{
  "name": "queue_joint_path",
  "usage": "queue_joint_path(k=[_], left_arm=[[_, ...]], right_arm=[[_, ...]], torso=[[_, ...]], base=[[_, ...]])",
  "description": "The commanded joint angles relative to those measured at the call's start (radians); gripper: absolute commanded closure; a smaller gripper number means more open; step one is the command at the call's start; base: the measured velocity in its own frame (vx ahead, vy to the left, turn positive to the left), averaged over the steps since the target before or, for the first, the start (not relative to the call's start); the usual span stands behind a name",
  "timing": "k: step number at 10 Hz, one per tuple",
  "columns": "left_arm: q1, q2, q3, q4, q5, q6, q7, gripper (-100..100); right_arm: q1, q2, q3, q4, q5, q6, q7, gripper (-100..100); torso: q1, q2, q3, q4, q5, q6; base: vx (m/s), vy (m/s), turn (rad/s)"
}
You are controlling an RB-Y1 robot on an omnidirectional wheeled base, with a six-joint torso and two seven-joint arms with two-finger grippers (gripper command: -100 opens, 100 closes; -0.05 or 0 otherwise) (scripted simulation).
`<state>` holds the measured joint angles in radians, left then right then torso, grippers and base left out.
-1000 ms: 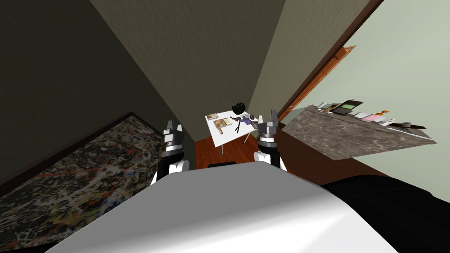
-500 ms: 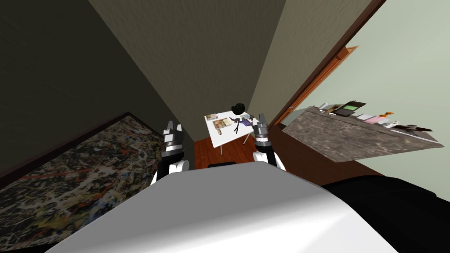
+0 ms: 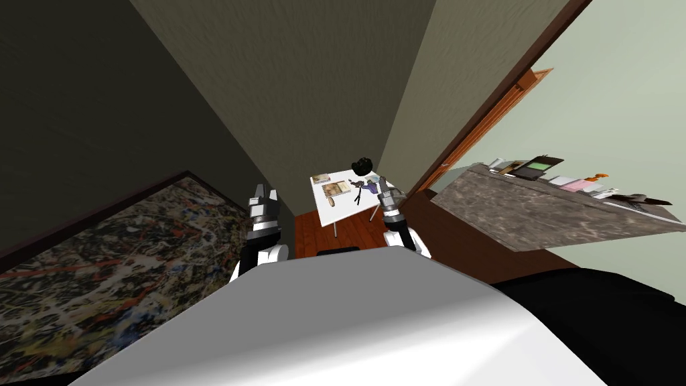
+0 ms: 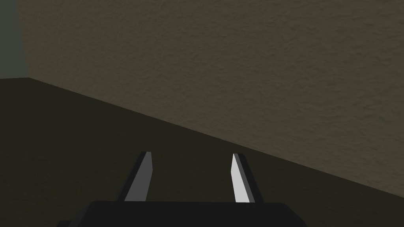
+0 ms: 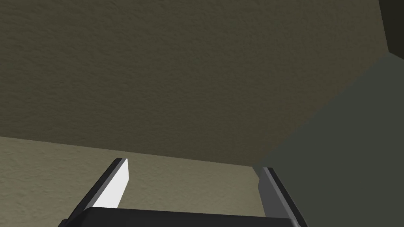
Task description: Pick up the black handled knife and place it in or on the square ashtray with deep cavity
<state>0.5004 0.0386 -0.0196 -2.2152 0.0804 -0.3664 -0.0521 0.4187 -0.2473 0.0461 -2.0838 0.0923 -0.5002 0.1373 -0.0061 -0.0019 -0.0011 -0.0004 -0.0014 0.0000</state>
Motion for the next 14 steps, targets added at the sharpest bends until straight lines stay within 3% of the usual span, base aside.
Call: queue_joint_path(k=[1,8,14], left_arm=[[0.0,0.0,0.0,0.0,0.0,0.0,0.0,0],[0.0,0.0,0.0,0.0,0.0,0.0,0.0,0],[0.0,0.0,0.0,0.0,0.0,0.0,0.0,0]], right_arm=[[-0.016,-0.007,0.009,0.032,0.013,-0.001,0.015,-100],[-0.084,-0.102,0.055,0.212,0.125,0.032,0.119,-100],[-0.15,-0.195,0.055,0.403,0.234,0.091,0.207,-100]], torso=[[0.0,0.0,0.0,0.0,0.0,0.0],[0.004,0.001,0.0,0.0,0.001,0.0],[0.009,0.0,0.0,0.0,0.002,0.0]], base=[[0.021,-0.06,0.011],[0.017,-0.041,0.038],[0.017,0.023,0.089]])
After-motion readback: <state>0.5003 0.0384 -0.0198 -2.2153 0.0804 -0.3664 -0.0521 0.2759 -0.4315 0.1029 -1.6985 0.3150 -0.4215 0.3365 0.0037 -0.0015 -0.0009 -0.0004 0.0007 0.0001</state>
